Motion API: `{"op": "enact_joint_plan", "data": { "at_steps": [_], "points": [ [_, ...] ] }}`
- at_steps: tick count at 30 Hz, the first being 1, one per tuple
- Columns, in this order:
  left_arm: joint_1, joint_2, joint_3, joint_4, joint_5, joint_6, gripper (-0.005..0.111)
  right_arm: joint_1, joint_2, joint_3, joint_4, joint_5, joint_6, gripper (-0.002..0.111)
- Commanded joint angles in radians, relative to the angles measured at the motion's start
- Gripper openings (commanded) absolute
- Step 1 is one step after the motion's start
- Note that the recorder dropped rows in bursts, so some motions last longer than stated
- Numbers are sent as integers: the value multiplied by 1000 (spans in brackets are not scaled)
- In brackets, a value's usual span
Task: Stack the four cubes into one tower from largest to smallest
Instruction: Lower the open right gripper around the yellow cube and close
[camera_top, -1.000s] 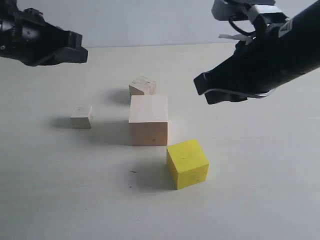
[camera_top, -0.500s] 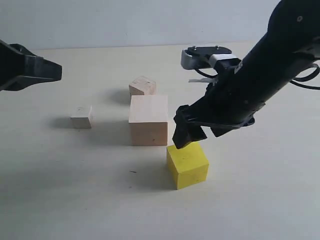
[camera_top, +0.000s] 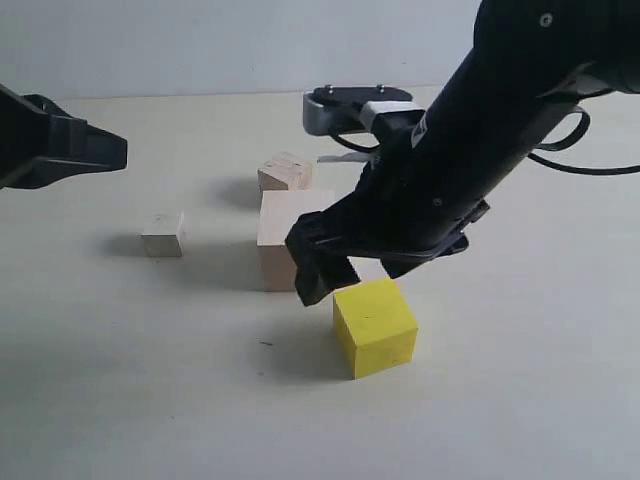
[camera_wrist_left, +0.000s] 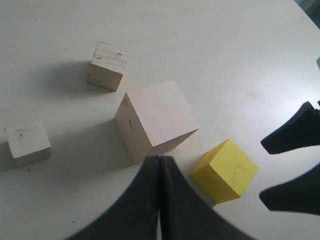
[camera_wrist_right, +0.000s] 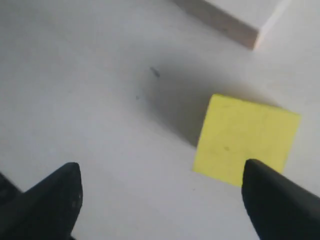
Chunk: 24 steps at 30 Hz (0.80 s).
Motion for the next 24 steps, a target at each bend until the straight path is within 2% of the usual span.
{"op": "enact_joint_plan", "data": {
  "at_steps": [1, 8, 24],
  "points": [
    [2, -8, 4, -3, 8, 0, 0, 3, 16, -7, -135, -38, 149, 82],
    [2, -8, 4, -3, -6, 0, 0, 3, 101, -7, -186, -122, 200, 82],
    [2, -8, 4, -3, 9, 0, 0, 3, 194, -7, -215, -91, 200, 82]
  ]
}}
